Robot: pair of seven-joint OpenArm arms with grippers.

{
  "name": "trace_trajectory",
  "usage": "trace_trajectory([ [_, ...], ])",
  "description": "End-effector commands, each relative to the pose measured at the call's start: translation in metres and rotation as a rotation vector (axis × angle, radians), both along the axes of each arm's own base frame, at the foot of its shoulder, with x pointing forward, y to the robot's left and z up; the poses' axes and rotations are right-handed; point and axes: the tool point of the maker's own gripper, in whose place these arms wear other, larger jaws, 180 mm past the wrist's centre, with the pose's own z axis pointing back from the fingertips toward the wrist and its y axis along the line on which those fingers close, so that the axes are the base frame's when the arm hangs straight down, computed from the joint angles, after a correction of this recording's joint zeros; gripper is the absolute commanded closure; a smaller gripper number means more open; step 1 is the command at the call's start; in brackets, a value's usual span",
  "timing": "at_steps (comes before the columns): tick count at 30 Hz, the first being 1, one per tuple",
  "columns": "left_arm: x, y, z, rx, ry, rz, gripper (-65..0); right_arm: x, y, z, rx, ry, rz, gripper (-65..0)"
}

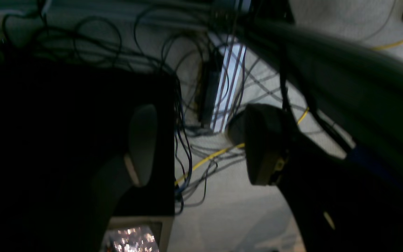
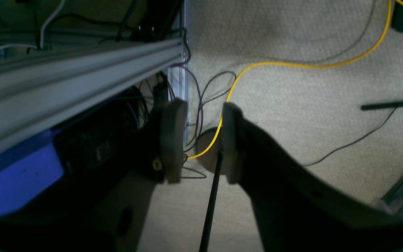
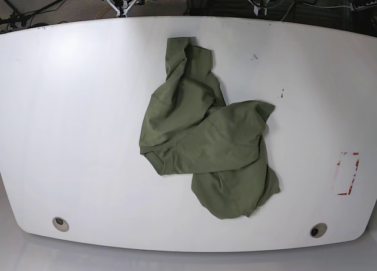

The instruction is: Fold the T-shirt properly

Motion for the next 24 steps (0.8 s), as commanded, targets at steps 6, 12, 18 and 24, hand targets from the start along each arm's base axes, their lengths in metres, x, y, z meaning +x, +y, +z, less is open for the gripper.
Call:
trace_trajectory([
  [6, 0.004, 0.004, 0.0, 0.01, -0.015, 0.005, -36.9, 0.024, 0.028, 0.0, 0.044, -0.042, -0.004, -17.9],
  [12, 0.004, 0.004, 0.0, 0.01, -0.015, 0.006, -36.9, 0.023, 0.029, 0.0, 0.046, -0.04, -0.003, -17.9],
  [18, 0.003, 0.011, 0.001, 0.022, -0.015, 0.006, -36.9, 0.026, 0.029, 0.001, 0.046, -0.049, -0.003, -17.4],
  [24, 0.005, 0.02, 0.004, 0.046, -0.051, 0.003, -36.8, 0.035, 0.025, 0.007, 0.03, -0.096, 0.003, -17.4],
])
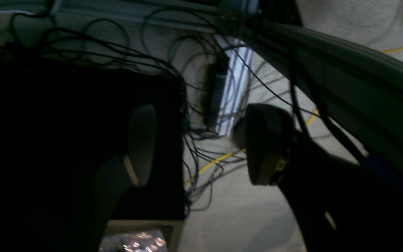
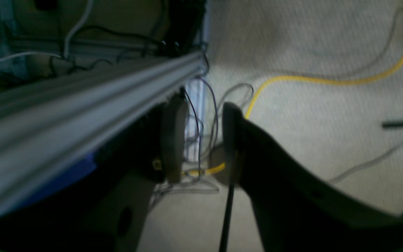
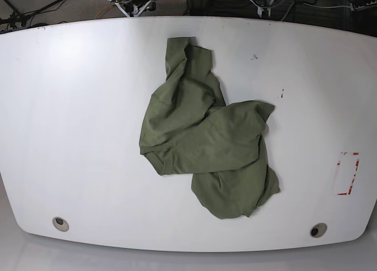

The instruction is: Fold the T-shirt properly

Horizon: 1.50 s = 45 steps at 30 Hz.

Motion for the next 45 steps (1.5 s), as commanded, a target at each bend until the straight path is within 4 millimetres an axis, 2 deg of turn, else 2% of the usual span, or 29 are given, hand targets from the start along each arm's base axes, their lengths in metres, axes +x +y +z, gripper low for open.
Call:
trace_trajectory([
  [1, -0.002, 0.007, 0.003, 0.021, -0.031, -0.003, -36.8, 0.005, -0.011, 0.006, -0.023, -0.045, -0.001, -17.6],
  [3, -0.005, 0.015, 0.008, 0.044, -0.06, -0.013, -36.8, 0.004, -0.013, 0.011, -0.034, -0.07, 0.011, -17.8],
  [7, -0.01, 0.016, 0.017, 0.063, -0.101, -0.025, -36.8, -0.004, -0.009, 0.018, -0.047, -0.057, 0.035, -17.8],
  [11, -0.017, 0.026, 0.028, 0.093, -0.134, -0.043, -36.8, -0.018, -0.01, 0.03, -0.064, -0.065, 0.058, -17.8],
  [15, -0.026, 0.038, 0.044, 0.128, -0.169, -0.064, -36.8, -0.025, -0.004, 0.045, -0.07, -0.102, 0.057, -17.8],
  [18, -0.028, 0.045, 0.057, 0.151, -0.199, -0.083, -36.8, -0.036, -0.007, 0.056, -0.084, -0.117, 0.066, -17.8],
  [21, -0.033, 0.052, 0.074, 0.175, -0.228, -0.106, -36.8, -0.05, 0.0, 0.067, -0.082, -0.12, 0.06, -17.8],
  [28, -0.032, 0.032, 0.11, 0.095, -0.313, -0.159, -36.7, -0.08, 0.0, 0.095, -0.097, -0.127, 0.066, -17.6],
  [33, -0.023, 0.032, 0.137, 0.107, -0.382, -0.145, -36.7, -0.082, -0.006, 0.123, -0.065, -0.169, -0.051, -17.6],
  [38, -0.022, 0.035, 0.162, 0.106, -0.432, -0.107, -36.7, -0.083, -0.014, 0.152, -0.058, -0.195, -0.081, -17.4],
  [40, -0.015, 0.036, 0.178, 0.112, -0.469, -0.107, -36.7, -0.079, -0.019, 0.174, -0.05, -0.234, -0.095, -17.4],
  [45, -0.009, 0.036, 0.205, 0.119, -0.516, -0.115, -36.7, -0.073, -0.017, 0.212, -0.033, -0.293, -0.114, -17.4],
])
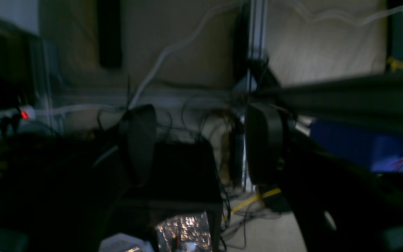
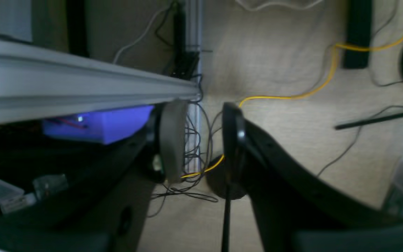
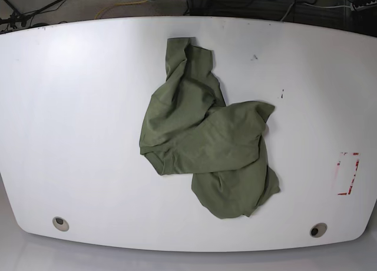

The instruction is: Fold the T-shirt properly

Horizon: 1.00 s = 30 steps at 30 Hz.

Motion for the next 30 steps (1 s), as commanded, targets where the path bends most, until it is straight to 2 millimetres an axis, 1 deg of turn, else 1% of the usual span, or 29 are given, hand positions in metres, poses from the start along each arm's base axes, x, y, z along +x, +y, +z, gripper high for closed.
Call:
trace_trajectory([
  [1, 0.007, 0.0, 0.023, -0.002, -0.057, -0.002, -36.7, 0.008, 0.001, 0.026, 0.012, -0.055, -0.002, -17.4],
  [4, 0.017, -0.001, 0.05, -0.001, -0.109, -0.008, -36.7, 0.018, -0.013, 0.05, -0.02, -0.101, -0.02, -17.4],
  [7, 0.022, -0.002, 0.073, -0.007, -0.149, -0.004, -36.7, 0.026, -0.024, 0.066, -0.029, -0.126, -0.051, -17.4],
  [8, 0.028, -0.002, 0.084, -0.013, -0.175, 0.001, -36.7, 0.033, -0.032, 0.074, -0.032, -0.152, -0.073, -17.4],
  [11, 0.04, -0.004, 0.106, -0.03, -0.23, 0.013, -36.7, 0.046, -0.046, 0.088, -0.035, -0.207, -0.124, -17.4],
  [13, 0.046, -0.006, 0.116, -0.037, -0.258, 0.014, -36.7, 0.057, -0.052, 0.095, -0.022, -0.248, -0.125, -17.4],
  [17, 0.055, -0.007, 0.122, -0.039, -0.288, 0.009, -37.1, 0.082, -0.059, 0.107, 0.013, -0.337, -0.1, -17.4],
  [18, 0.06, -0.007, 0.122, -0.039, -0.301, 0.009, -37.4, 0.092, -0.06, 0.111, 0.025, -0.371, -0.099, -17.4],
  [19, 0.065, -0.008, 0.122, -0.042, -0.314, 0.008, -37.8, 0.097, -0.06, 0.113, 0.031, -0.39, -0.097, -17.8],
  [20, 0.071, -0.008, 0.123, -0.042, -0.333, 0.008, -39.7, 0.105, -0.061, 0.117, 0.036, -0.418, -0.092, -17.8],
  [22, 0.081, -0.009, 0.124, -0.043, -0.362, 0.012, -46.0, 0.123, -0.059, 0.122, 0.048, -0.472, -0.073, -17.9],
  [24, 0.084, -0.009, 0.124, -0.046, -0.372, 0.014, -49.9, 0.135, -0.058, 0.126, 0.052, -0.508, -0.049, -17.9],
  [25, 0.086, -0.009, 0.124, -0.045, -0.376, 0.015, -51.0, 0.143, -0.056, 0.128, 0.058, -0.524, -0.027, -18.1],
  [27, 0.091, -0.009, 0.125, -0.045, -0.392, 0.015, -51.2, 0.153, -0.055, 0.128, 0.057, -0.532, -0.004, -18.1],
  [28, 0.094, -0.009, 0.126, -0.046, -0.401, 0.016, -51.2, 0.162, -0.055, 0.128, 0.054, -0.535, 0.013, -18.2],
  [30, 0.1, -0.009, 0.127, -0.046, -0.418, 0.016, -51.2, 0.178, -0.054, 0.127, 0.042, -0.532, 0.042, -20.5],
])
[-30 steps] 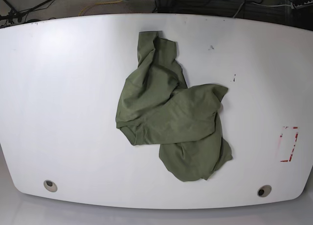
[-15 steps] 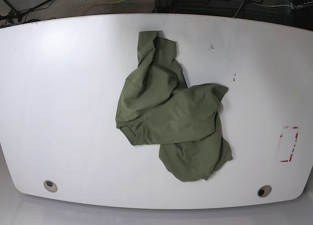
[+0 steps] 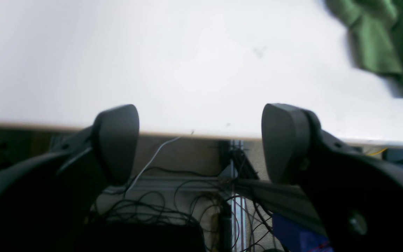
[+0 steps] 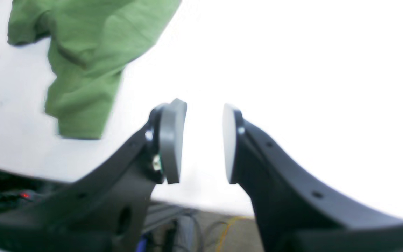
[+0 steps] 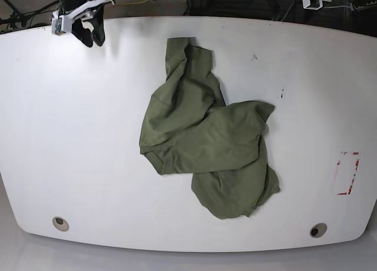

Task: Fold the T-shirt properly
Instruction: 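Lower the right gripper onto the green shirt and pinch a fold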

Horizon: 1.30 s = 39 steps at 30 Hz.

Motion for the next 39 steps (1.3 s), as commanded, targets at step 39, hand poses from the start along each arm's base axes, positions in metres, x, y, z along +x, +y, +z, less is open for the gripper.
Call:
trace_trajectory([
  [39, 0.024, 0.003, 0.012, 0.006, -0.093, 0.004, -51.1, 0.272, 0.118, 0.002, -0.03, 0.048, 0.513, -43.8],
])
